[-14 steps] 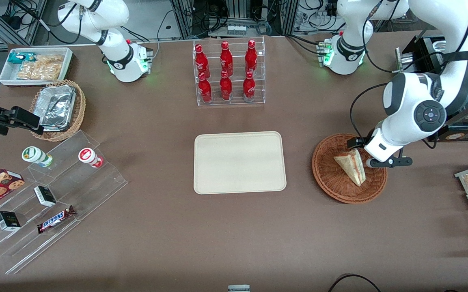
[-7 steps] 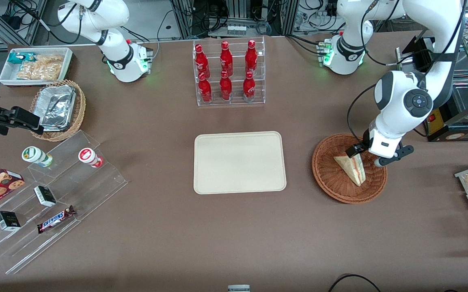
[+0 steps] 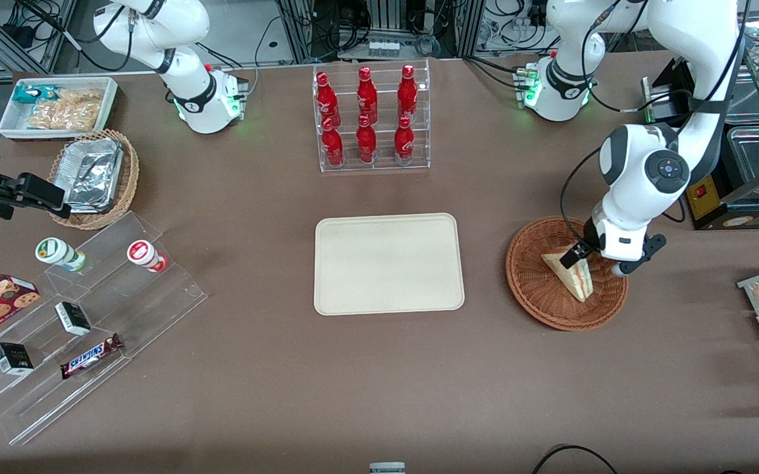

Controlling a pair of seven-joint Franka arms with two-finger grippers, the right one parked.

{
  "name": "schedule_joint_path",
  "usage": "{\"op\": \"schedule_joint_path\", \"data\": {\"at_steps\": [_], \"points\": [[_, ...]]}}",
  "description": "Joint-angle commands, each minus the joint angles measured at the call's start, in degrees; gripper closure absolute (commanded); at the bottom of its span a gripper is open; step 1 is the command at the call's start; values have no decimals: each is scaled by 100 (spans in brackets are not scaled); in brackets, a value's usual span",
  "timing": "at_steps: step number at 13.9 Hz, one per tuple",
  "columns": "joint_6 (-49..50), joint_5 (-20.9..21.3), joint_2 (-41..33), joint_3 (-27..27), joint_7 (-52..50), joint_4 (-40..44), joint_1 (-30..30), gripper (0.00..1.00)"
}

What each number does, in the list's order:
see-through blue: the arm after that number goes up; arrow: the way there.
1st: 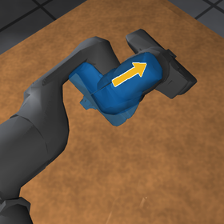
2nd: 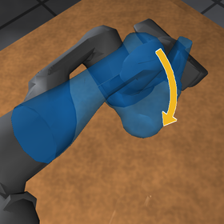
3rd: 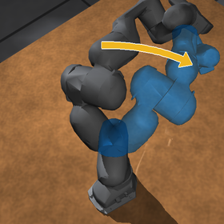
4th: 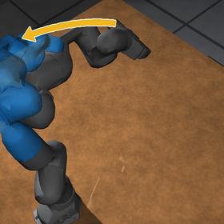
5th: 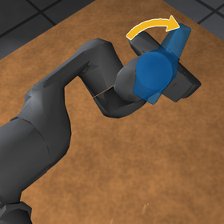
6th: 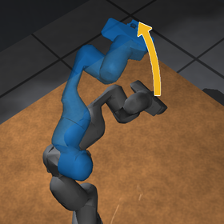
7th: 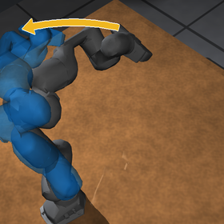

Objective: Place sandwich from basket to tray
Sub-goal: 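Lift the sandwich with the left gripper and carry it over the cream tray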

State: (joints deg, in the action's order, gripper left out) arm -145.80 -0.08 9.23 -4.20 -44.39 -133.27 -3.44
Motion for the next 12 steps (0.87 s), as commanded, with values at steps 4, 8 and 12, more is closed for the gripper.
{"op": "schedule_joint_path", "data": {"at_steps": [4,8,12], "points": [[-221,-36,316,-46,-446,12,-43,52],[148,-10,290,-89,-405,161,-43,94],[2110,17,455,-361,1111,1554,-43,92]]}}
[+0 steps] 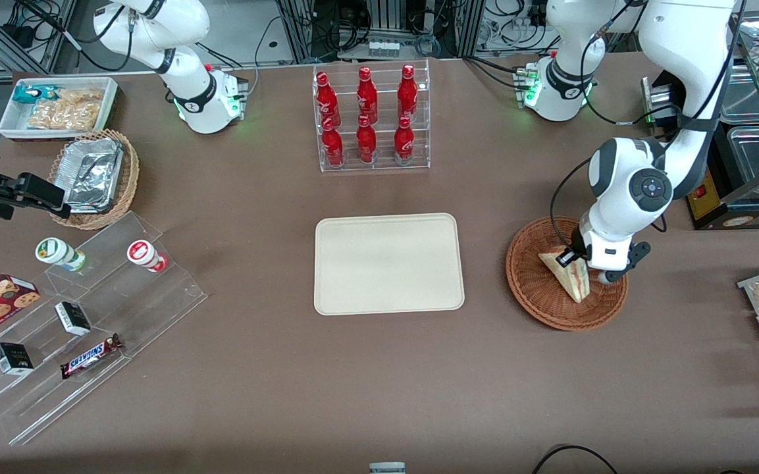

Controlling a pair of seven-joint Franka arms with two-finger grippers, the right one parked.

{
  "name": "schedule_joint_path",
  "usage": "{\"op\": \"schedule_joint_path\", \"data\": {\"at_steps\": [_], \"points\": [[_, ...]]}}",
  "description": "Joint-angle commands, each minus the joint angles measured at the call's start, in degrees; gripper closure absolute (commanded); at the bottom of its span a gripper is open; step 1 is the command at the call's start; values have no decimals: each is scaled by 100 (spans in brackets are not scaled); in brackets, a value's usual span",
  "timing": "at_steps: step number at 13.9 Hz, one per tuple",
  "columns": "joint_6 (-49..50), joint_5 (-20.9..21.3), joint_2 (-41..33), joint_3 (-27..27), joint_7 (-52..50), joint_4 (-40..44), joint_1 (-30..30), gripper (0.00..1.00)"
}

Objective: Place sandwich from basket to tray
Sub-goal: 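Lift the sandwich with the left gripper and carry it over the cream tray, then lower the sandwich onto the tray and open the left gripper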

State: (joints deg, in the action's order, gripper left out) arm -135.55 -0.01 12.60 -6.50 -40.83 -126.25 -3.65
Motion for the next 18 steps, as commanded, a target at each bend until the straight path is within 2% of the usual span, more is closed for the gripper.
{"op": "schedule_joint_path", "data": {"at_steps": [1,4,7,8,11,12,14,18], "points": [[1501,1,302,-324,943,1282,-22,92],[1708,141,593,-965,954,1848,-31,94],[1708,580,971,-1790,359,2331,-39,93],[1708,842,1155,-1976,-79,2515,-301,93],[1725,1660,1796,-1987,-1424,3165,-1083,93],[1725,1801,1998,-1987,-1741,3376,-1312,93],[1717,1873,2315,-1978,-2103,3728,-1803,93],[1699,1864,2931,-1969,-2420,4248,-2262,93]]}}
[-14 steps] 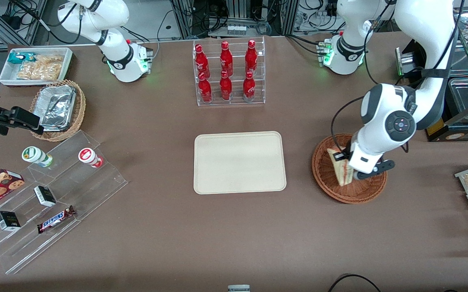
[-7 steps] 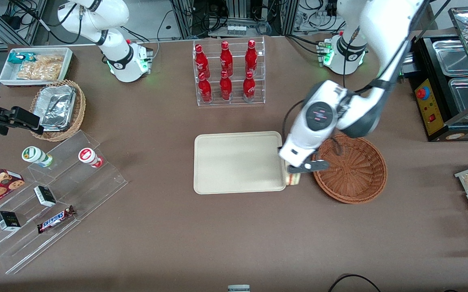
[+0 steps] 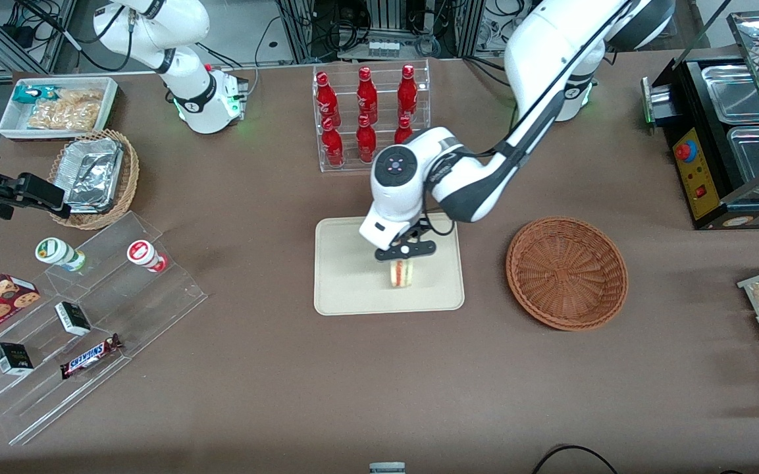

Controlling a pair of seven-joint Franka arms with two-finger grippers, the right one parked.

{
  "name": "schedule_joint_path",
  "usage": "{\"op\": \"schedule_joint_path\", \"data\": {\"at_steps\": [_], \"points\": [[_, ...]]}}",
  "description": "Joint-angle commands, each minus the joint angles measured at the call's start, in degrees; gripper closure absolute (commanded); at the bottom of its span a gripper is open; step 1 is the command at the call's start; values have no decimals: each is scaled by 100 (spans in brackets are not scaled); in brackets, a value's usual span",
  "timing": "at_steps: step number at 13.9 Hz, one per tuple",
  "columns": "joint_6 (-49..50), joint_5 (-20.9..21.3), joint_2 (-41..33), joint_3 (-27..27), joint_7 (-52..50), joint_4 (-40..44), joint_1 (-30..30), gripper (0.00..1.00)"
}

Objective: Place sandwich from basket to tray
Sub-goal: 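Lower the sandwich onto the tray and open the left gripper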

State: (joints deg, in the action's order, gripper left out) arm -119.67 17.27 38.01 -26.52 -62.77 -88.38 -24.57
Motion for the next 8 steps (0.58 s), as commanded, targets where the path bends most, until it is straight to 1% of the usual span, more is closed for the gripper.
{"op": "schedule_joint_path", "data": {"at_steps": [1,6,7,8], "points": [[93,136,426,25,-279,462,-188,93],[-145,136,655,33,-306,488,-197,89],[-153,136,672,25,-349,488,-197,86],[-153,136,681,25,-350,480,-197,78]]}}
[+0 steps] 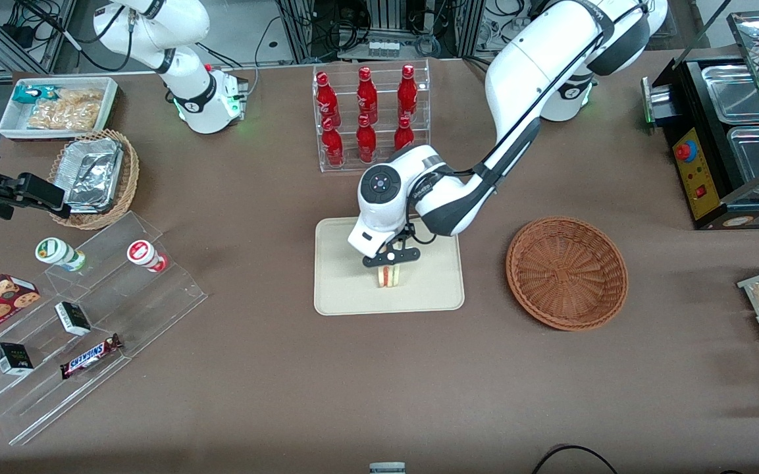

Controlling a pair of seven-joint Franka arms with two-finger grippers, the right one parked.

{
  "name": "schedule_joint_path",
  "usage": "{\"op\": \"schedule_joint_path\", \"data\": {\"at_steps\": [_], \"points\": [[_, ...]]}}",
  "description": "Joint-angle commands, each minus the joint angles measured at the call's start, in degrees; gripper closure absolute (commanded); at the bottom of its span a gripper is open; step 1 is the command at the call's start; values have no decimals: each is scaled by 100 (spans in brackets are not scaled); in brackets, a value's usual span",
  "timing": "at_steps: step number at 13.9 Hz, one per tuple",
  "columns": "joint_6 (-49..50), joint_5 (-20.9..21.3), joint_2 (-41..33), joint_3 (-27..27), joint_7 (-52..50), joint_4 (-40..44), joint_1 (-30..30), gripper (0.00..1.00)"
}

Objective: Place sandwich from basket to tray
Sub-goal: 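Lower the sandwich onto the tray and open the left gripper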

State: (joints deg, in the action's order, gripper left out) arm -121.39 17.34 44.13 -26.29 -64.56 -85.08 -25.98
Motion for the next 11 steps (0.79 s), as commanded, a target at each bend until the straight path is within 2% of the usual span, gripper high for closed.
{"op": "schedule_joint_path", "data": {"at_steps": [1,2,3,4,11], "points": [[19,129,78,10,-162,140,-57,66],[19,137,113,10,-127,140,-57,54],[19,155,114,10,-66,140,-48,30],[19,199,88,10,-100,140,-48,0],[695,120,-1132,10,-136,167,75,0]]}}
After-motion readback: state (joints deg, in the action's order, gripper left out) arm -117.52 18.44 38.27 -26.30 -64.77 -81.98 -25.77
